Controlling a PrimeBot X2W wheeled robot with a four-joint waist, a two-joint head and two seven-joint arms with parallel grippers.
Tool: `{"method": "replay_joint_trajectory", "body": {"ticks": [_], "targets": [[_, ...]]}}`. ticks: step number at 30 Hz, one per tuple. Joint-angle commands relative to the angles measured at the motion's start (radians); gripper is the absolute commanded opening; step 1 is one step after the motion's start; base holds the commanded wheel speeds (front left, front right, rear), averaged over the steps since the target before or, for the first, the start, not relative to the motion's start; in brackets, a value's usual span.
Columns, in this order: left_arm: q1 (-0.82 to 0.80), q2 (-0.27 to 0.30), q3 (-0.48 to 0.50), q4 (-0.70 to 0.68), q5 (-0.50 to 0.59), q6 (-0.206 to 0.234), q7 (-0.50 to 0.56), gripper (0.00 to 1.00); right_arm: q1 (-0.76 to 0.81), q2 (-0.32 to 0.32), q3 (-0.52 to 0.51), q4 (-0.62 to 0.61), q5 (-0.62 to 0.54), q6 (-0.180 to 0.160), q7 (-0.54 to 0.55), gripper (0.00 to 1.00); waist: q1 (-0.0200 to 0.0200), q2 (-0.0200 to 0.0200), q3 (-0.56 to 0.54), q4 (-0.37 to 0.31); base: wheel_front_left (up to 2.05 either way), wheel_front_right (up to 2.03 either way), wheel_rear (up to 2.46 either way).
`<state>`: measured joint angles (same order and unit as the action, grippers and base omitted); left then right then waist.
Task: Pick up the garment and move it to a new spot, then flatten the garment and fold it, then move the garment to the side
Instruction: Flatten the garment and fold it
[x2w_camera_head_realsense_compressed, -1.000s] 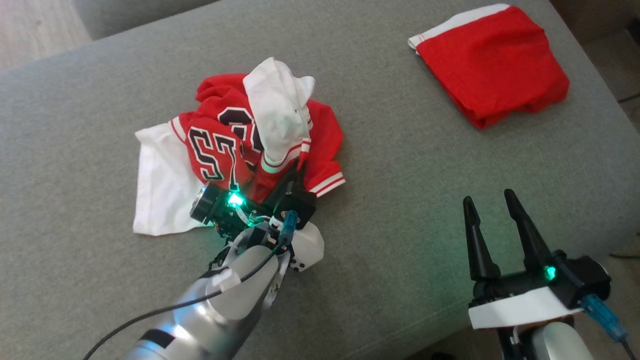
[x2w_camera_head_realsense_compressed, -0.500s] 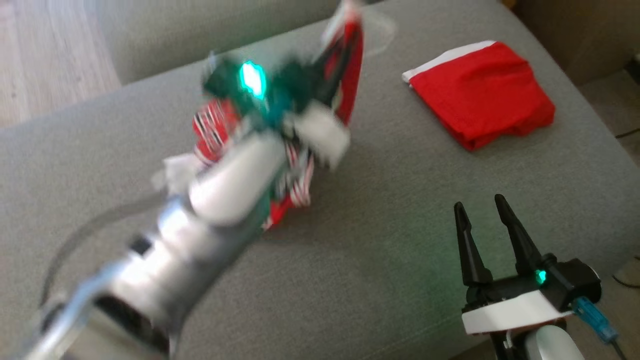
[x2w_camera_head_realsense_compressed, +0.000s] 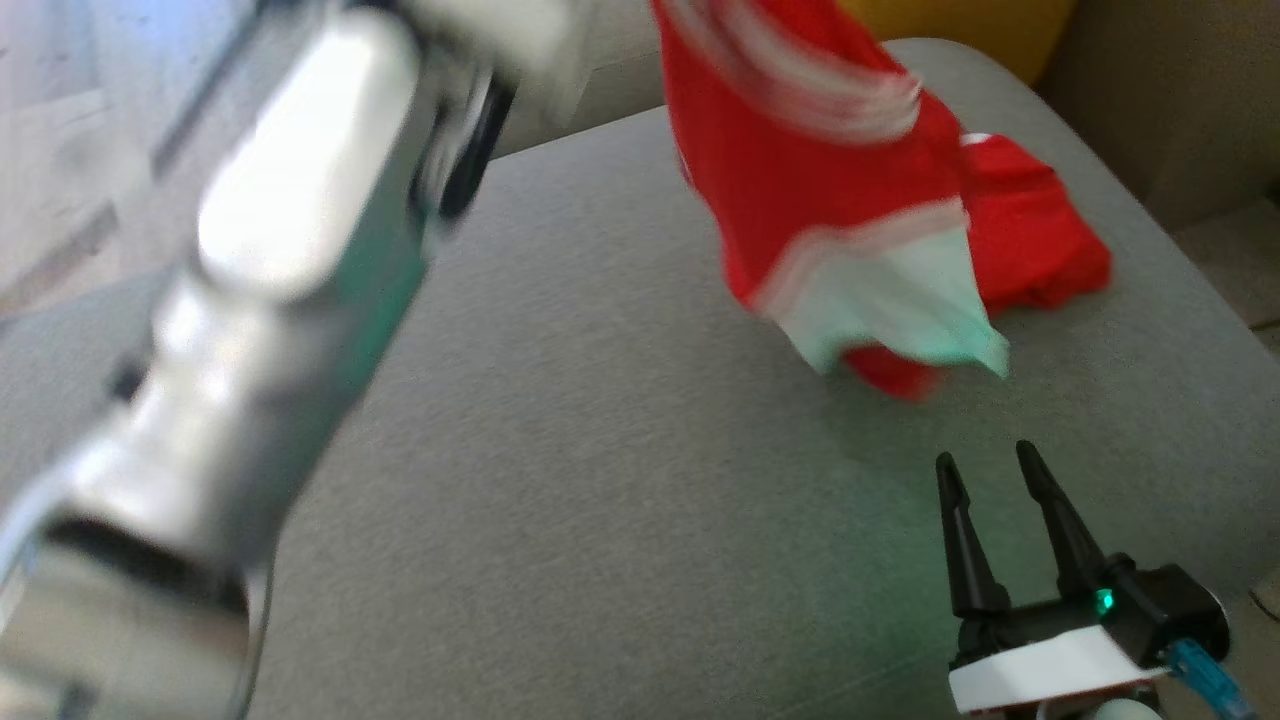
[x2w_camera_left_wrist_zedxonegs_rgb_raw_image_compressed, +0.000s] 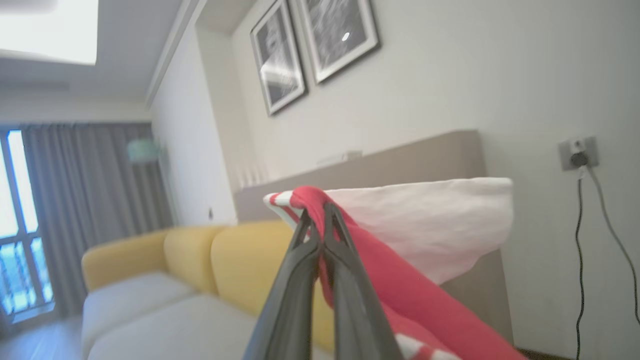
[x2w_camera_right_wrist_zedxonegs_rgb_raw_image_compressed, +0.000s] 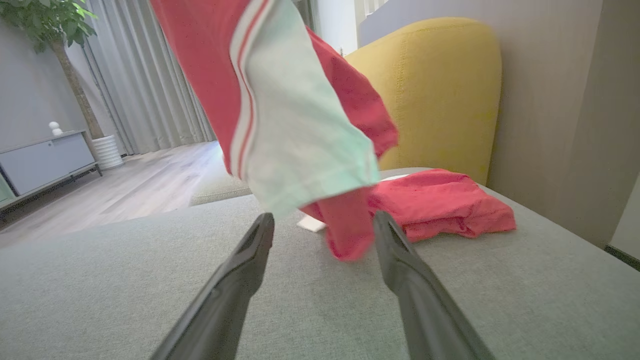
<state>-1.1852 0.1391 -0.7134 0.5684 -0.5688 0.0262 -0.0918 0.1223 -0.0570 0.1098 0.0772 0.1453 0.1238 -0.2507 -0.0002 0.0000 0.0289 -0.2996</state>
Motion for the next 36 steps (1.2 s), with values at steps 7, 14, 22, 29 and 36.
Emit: {"method": "replay_joint_trajectory", "body": {"ticks": [7,14,22,29,36], "targets": [[0.401,0.177,0.007,-0.098,-0.084,0.007,0.038,0.0,0.002,-0.025,-0.014,-0.053,-0.012,0.007,-0.011,1.0,0.0002,0.0,0.02,0.108,0.0,0.0,0.0],[0.652,0.3,0.003,-0.17,-0.134,0.05,0.079,0.0,0.004,-0.041,-0.031,-0.054,-0.018,0.007,-0.011,1.0,0.0002,0.0,0.028,0.184,0.0,0.0,0.0],[0.786,0.348,-0.006,-0.199,-0.112,0.142,0.059,1.0,0.005,-0.041,-0.022,-0.051,-0.019,0.007,-0.011,1.0,0.0002,0.0,0.031,0.221,0.0,0.0,0.0],[0.787,0.342,-0.081,-0.248,0.043,0.254,0.007,1.0,0.005,-0.048,-0.021,-0.053,-0.017,0.007,-0.011,1.0,0.0002,0.0,0.043,0.247,0.0,0.0,0.0],[0.708,0.293,-0.184,-0.285,0.178,0.29,0.049,1.0,-0.013,-0.051,-0.017,-0.057,-0.018,0.007,-0.011,1.0,0.0002,0.0,0.081,0.264,0.0,0.0,0.0]]}}
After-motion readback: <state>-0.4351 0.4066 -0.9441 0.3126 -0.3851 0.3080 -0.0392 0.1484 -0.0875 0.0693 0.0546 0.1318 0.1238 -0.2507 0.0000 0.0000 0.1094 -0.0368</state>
